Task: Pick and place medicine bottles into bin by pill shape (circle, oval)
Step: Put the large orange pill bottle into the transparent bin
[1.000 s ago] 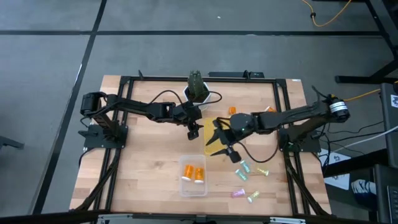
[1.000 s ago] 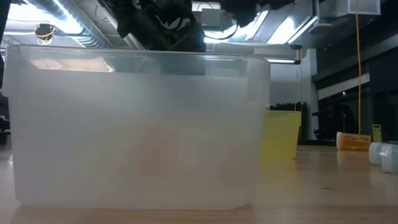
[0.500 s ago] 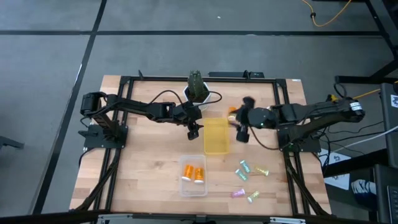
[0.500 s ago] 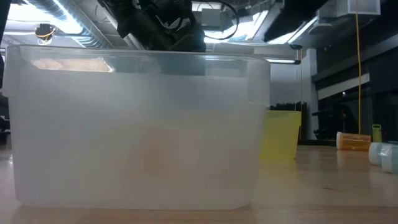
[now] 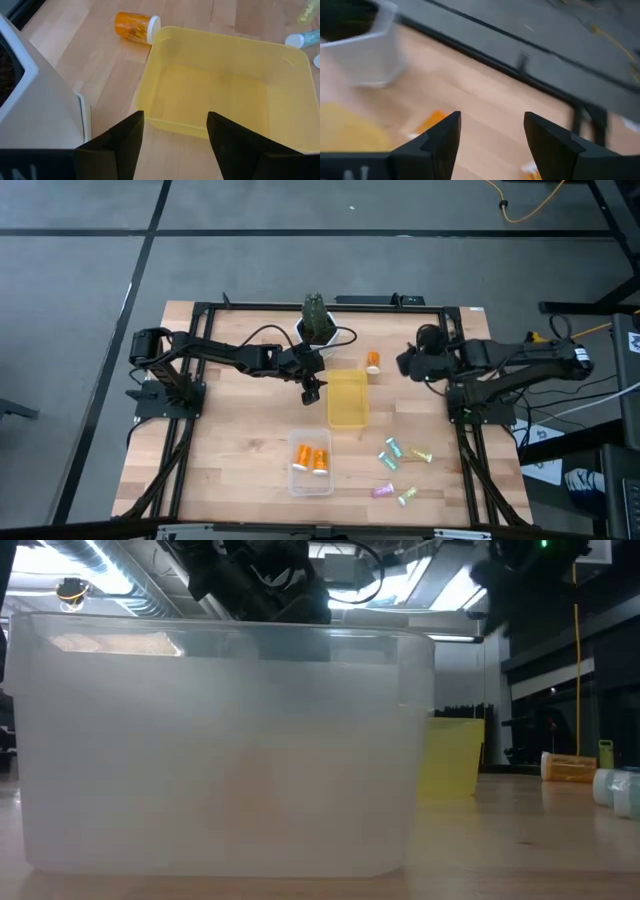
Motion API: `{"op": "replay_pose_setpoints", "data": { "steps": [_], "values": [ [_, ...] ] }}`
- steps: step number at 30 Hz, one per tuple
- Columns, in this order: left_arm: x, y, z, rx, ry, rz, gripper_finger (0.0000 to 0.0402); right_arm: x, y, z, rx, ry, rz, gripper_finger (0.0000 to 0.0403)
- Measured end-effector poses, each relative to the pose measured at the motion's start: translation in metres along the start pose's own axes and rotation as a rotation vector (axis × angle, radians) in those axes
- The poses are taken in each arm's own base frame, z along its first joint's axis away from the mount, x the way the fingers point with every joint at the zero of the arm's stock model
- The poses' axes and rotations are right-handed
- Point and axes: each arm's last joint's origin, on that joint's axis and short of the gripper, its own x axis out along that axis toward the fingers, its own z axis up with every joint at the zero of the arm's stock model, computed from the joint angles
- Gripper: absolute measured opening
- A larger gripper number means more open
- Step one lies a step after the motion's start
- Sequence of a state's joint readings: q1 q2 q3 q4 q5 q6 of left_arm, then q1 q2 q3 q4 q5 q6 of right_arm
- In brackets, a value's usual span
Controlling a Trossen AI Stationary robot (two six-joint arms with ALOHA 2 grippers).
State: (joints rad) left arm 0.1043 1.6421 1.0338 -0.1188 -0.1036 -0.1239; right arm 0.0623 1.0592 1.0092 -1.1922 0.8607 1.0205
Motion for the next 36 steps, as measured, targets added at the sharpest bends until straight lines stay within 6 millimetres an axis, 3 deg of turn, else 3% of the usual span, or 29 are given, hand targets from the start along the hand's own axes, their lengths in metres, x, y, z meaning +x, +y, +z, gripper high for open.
{"op": "replay_pose_setpoints", "data": {
  "steps": [7,18,27,36],
  "values": [
    [0.0,0.0,0.0,0.0,0.0,0.0,0.0212,0.02,-0.026,0.006,0.215,0.158,-0.184,0.0219],
    [0.0,0.0,0.0,0.004,0.0,0.0,0.0212,0.049,-0.051,0.019,0.236,0.389,-0.232,0.0219],
    [0.0,0.0,0.0,0.004,0.0,0.0,0.0212,0.087,-0.061,0.023,0.09,0.605,-0.254,0.0219],
    [0.0,0.0,0.0,0.003,0.0,0.0,0.0212,0.133,-0.058,0.018,-0.091,0.85,-0.138,0.0219]
  ]
}}
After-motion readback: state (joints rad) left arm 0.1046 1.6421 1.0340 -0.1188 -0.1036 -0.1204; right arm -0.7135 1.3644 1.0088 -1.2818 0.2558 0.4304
